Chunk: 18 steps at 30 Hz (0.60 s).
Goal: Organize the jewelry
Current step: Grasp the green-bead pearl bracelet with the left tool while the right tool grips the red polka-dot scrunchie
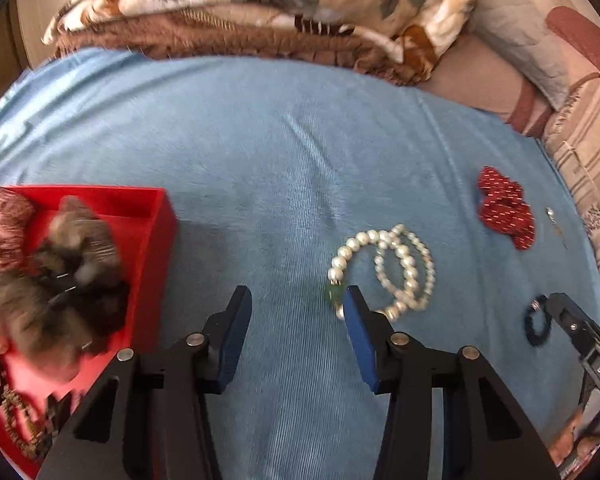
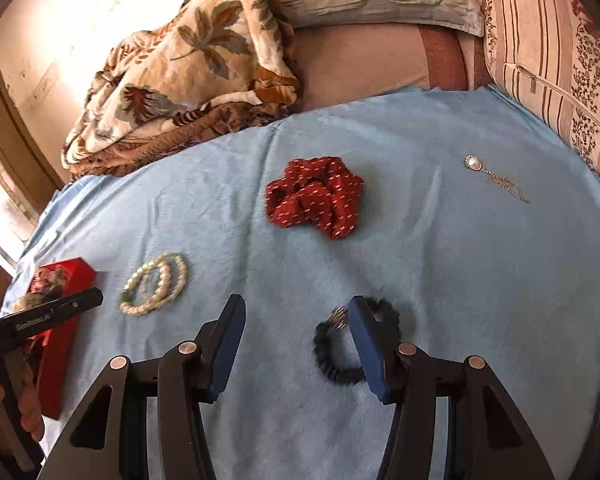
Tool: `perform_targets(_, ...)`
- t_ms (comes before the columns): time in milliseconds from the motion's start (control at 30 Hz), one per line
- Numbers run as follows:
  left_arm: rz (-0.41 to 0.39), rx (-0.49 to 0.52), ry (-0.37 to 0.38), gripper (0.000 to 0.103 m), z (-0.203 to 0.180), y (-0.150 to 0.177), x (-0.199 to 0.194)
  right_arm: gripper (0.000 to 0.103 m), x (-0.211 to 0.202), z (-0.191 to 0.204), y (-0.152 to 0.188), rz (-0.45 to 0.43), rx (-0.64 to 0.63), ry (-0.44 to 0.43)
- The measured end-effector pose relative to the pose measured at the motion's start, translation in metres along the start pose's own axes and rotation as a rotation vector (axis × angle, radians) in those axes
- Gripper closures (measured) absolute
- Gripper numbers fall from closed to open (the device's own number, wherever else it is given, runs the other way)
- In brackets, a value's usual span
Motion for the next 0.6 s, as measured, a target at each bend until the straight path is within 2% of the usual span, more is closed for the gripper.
perform_targets(67,0.018,-0.004,0.012,0.056,-0.002,-0.001,0.013,0.045,0.006,-0.010,-0.005,-0.002,0.015,0.018)
perform_targets(167,-0.008,0.054,-0.006,0.056,-0.012,-0.007,0.018,0.045,0.013,-0.020,-0.015,-0.015,0.035,0.017)
perform_targets(333,-0.038,0.124,-0.052,0.056,-0.019,-0.008,0.023,0.045,0.032,-0.018,-0.031,-0.023,0.070,-0.039)
perform_targets(433,-0.071,0.161,-0.087,0.056,-0.022,-0.006,0.023,0.038,0.043,-0.013,-0.043,-0.036,0.086,-0.059)
perform_targets(467,-0.078,0.162,-0.091,0.061,-0.023,-0.006,0.023,0.038,0.046,-0.011,-0.047,-0.041,0.088,-0.060)
perform_targets(500,-0.082,0.162,-0.097,0.073,-0.022,-0.005,0.021,0.038,0.051,-0.009,-0.051,-0.044,0.090,-0.061)
perform_targets(533,-0.086,0.167,-0.105,0.079,-0.023,-0.005,0.021,0.037,0.054,-0.008,-0.053,-0.045,0.090,-0.061)
perform_targets(567,-0.084,0.174,-0.101,0.091,-0.025,-0.004,0.020,0.037,0.060,-0.007,-0.057,-0.049,0.091,-0.053)
perform_targets(600,-0.081,0.180,-0.104,0.092,-0.027,-0.003,0.020,0.037,0.065,-0.007,-0.060,-0.051,0.093,-0.042)
Point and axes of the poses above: each gripper's, at about its wrist camera, not at the fingertips, and x roughly the way its jaws point, z to its left, y to its underside, the point moved 10 cm from there along x, roughly the way its jaws point, and after that the axes turned 4 degrees about -z, right-handed, at the moved point
